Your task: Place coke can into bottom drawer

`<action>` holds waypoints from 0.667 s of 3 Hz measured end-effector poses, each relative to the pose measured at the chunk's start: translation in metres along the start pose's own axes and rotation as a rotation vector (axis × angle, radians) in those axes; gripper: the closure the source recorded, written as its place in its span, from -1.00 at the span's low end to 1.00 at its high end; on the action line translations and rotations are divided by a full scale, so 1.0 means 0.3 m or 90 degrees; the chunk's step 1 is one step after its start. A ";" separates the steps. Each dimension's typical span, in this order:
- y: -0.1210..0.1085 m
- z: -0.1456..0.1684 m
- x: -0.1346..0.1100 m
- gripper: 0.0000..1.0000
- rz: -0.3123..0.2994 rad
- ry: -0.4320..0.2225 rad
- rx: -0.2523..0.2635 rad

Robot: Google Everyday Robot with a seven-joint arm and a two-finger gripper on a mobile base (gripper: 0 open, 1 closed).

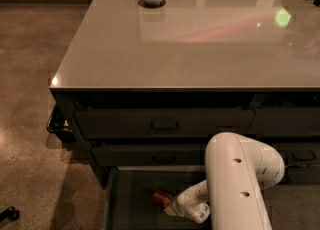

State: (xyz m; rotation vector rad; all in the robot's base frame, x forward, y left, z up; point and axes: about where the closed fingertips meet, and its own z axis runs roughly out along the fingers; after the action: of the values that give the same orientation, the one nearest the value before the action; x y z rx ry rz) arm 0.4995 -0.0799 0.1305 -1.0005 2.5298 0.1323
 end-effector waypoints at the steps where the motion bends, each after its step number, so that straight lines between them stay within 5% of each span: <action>1: -0.001 0.002 0.000 0.62 0.000 0.000 0.000; 2: -0.001 0.002 0.000 0.16 0.000 0.000 0.000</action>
Offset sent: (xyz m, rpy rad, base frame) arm 0.0004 -0.0002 -0.0005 -0.0002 -0.0003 -0.0008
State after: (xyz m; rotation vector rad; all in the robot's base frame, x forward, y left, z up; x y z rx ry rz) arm 0.4999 -0.0801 0.1300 -0.9995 2.5299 0.1318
